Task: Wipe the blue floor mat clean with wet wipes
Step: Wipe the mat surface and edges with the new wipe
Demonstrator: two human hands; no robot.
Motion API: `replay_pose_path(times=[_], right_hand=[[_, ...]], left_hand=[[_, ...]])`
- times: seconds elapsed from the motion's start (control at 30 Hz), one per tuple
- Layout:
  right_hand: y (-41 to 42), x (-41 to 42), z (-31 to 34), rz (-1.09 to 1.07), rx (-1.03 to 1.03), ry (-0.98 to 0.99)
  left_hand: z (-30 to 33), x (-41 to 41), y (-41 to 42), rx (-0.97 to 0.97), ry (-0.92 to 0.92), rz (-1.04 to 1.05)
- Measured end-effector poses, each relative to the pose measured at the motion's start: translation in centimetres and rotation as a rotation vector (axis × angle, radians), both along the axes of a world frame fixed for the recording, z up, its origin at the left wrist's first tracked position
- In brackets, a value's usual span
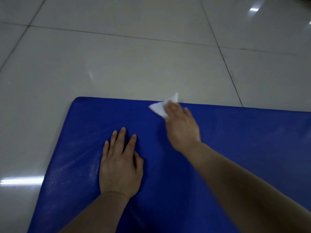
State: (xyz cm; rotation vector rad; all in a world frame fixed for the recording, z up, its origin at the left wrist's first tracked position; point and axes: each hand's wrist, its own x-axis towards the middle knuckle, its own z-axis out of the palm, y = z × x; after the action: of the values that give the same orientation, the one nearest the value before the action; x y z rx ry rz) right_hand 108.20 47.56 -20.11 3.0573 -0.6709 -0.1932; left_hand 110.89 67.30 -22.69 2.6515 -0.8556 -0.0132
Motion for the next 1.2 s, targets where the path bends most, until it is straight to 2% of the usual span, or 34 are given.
replay_pose_path(times=[0.1,0.2,0.3,0.43,0.5,0.6,0.7,0.77,0.83,0.87,0.97,1.07,1.13,1.2], right_hand=[[-4.5,-3.7,1.0,-0.231,-0.17,0.093],[-5.5,-4.3,1.6,-0.423,-0.162,0.12],[-1.4,-1.7,0.5,-0.222,-0.151,0.025],[5.5,2.4,-0.9,0.026,0.143,-0.122],[5.0,1.8,-1.2,0.13,0.164,-0.14],[0.7,-1.9,-0.6,-0.017,0.134,-0.157],[-3.2,-4.6,1.0,-0.251,-0.008,0.047],[-3.5,-4.8,2.0,-0.358,-0.101,0.046],[-1.8,-3.8,2.0,-0.312,-0.13,-0.099],[-0.3,-2.7,1.7,-0.254,-0.082,-0.144],[4.4,-0.1,-0.7,-0.034,0.129,-0.122],[3.2,-0.9,-2.0,0.065,0.097,-0.185],[0.2,-3.3,-1.6,0.0,0.116,-0.178],[-2.6,-5.8,-0.3,-0.175,0.139,-0.131]], left_hand=[[0.0,0.0,-0.1,-0.002,0.004,0.002],[-0.1,0.1,-0.1,-0.002,-0.002,-0.003],[-0.1,0.1,-0.1,-0.006,0.001,0.0],[-0.1,0.2,0.0,-0.015,-0.001,-0.011],[-0.1,0.2,-0.1,-0.015,0.006,-0.011],[-0.2,0.2,-0.2,-0.016,0.013,0.001],[-0.2,0.1,-0.1,-0.009,0.01,0.002],[-0.1,0.1,-0.2,-0.009,0.008,-0.002],[-0.1,0.2,-0.2,-0.011,0.008,-0.002],[-0.1,0.2,-0.2,-0.014,0.007,-0.002],[0.0,0.2,-0.1,-0.019,-0.002,-0.007],[0.1,0.2,-0.2,-0.016,0.005,-0.011],[0.0,0.3,-0.2,-0.016,0.011,-0.004],[-0.1,0.2,-0.2,-0.005,0.013,-0.001]])
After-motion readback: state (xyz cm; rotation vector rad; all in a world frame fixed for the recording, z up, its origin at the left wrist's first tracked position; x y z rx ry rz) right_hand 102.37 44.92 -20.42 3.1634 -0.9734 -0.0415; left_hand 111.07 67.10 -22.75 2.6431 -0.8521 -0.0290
